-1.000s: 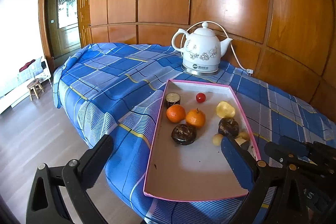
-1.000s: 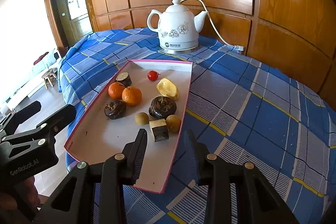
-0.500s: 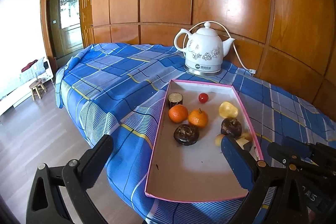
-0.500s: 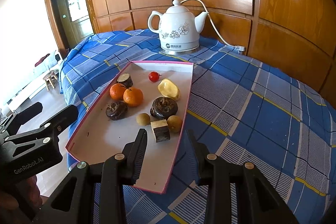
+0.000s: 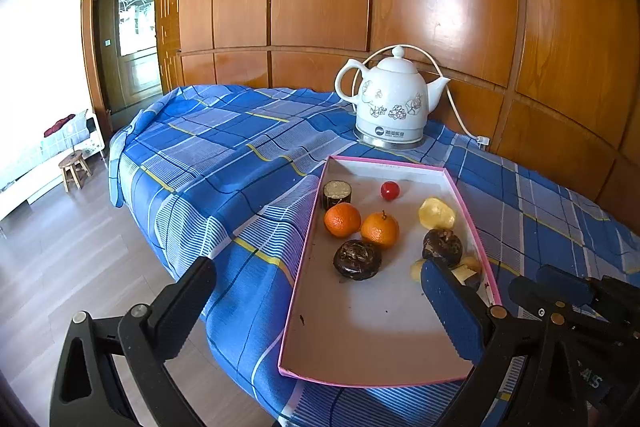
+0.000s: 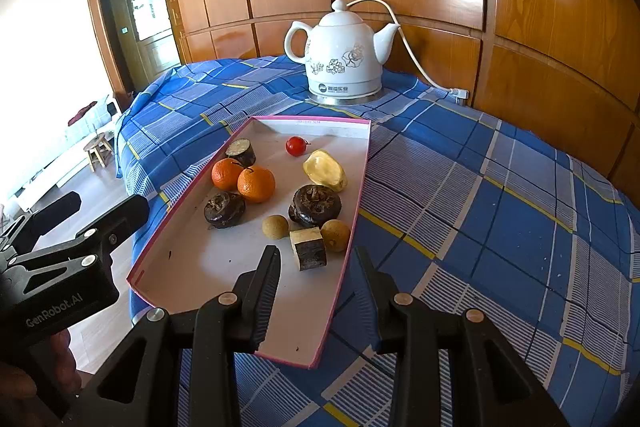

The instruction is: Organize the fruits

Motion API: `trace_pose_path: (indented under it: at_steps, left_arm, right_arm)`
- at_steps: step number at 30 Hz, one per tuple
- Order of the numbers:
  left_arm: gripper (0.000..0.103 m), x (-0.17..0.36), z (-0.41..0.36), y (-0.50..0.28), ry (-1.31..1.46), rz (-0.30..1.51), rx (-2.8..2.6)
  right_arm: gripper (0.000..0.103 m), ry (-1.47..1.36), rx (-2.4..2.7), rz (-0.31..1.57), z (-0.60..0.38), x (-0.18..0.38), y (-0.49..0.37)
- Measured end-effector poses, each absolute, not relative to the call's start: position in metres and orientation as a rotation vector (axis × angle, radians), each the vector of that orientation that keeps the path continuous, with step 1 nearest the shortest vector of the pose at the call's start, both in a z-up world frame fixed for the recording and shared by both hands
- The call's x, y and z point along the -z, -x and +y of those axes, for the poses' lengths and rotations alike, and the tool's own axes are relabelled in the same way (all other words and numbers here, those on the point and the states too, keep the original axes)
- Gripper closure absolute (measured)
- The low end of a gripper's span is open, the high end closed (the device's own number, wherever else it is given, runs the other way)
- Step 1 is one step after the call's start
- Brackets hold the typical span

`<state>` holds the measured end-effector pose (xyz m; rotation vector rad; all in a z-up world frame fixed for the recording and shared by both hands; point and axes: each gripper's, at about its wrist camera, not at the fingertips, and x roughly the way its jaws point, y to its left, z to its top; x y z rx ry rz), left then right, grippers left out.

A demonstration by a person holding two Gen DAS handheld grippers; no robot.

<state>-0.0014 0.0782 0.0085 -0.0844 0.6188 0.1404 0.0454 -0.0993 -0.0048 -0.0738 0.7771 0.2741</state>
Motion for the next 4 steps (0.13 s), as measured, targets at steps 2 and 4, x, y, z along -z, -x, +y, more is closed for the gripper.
trace_pose_path:
  at_steps: [2, 4]
  left_arm:
    - [0.0, -0.0084, 0.078, 0.0016, 0.083, 0.62, -0.139]
    - [0.0, -0.0081, 0.0784, 0.0015, 0.087, 0.623, -0.136]
  right_arm:
    - [0.066, 0.072, -0.275, 0.777, -0.0996, 0.0047, -0.0456]
    - [0.066, 0.067, -0.277, 0.777, -0.1005, 0.004, -0.0455]
